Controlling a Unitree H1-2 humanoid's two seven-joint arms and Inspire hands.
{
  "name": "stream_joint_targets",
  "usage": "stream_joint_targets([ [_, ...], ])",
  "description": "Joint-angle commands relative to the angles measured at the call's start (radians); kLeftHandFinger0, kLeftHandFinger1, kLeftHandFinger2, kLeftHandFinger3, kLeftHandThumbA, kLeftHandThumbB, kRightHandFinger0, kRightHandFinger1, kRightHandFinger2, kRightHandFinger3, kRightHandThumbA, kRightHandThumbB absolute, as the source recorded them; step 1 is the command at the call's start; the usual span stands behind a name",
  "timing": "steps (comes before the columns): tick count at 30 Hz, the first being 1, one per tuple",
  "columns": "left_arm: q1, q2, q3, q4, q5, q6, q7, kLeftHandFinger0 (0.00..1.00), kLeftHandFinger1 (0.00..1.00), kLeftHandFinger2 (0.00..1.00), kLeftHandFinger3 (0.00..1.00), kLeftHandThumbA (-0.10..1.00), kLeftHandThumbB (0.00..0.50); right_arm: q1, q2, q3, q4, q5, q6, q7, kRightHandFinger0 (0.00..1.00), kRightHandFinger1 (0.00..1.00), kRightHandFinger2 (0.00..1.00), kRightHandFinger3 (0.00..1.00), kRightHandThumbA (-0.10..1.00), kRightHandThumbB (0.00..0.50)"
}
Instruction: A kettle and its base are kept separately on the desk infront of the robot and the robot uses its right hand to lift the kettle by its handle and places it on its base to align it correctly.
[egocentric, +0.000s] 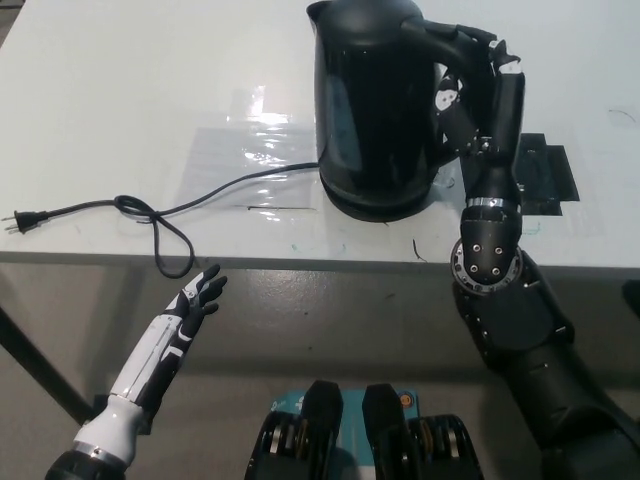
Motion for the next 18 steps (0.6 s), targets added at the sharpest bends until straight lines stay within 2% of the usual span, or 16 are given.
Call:
stream_joint_targets([
  [1, -0.014, 0.006, 0.009, -0.026, -0.012, -0.025, -0.007, 1.0, 1.0, 1.0, 1.0, 1.0, 0.124, -0.047, -0.014, 0.005, 0.02, -0.029, -0.02, -0.04, 0.0, 0.14, 0.6, 0.66, -0.1, 0.13],
  [7, -0.009, 0.006, 0.008, -0.029, -0.016, -0.022, -0.01, 1.0, 1.0, 1.0, 1.0, 1.0, 0.122, -0.064, -0.008, 0.034, 0.13, -0.066, -0.02, -0.072, 0.0, 0.16, 0.62, 0.7, -0.1, 0.147],
  [11, -0.011, 0.006, 0.008, -0.03, -0.016, -0.021, -0.01, 1.0, 1.0, 1.0, 1.0, 1.0, 0.115, -0.071, 0.005, 0.045, 0.198, -0.027, -0.02, -0.063, 0.0, 0.17, 0.61, 0.68, -0.1, 0.128],
  [15, -0.019, 0.008, 0.006, -0.027, -0.016, -0.023, -0.014, 1.0, 1.0, 1.0, 1.0, 1.0, 0.108, -0.075, 0.007, 0.067, 0.268, -0.033, -0.02, -0.075, 0.0, 0.18, 0.62, 0.69, -0.1, 0.138],
  [18, -0.02, 0.011, 0.009, -0.028, -0.02, -0.024, -0.015, 1.0, 1.0, 1.0, 1.0, 1.0, 0.101, -0.073, 0.008, 0.066, 0.302, -0.019, -0.02, -0.06, 0.01, 0.24, 0.66, 0.75, -0.1, 0.14],
])
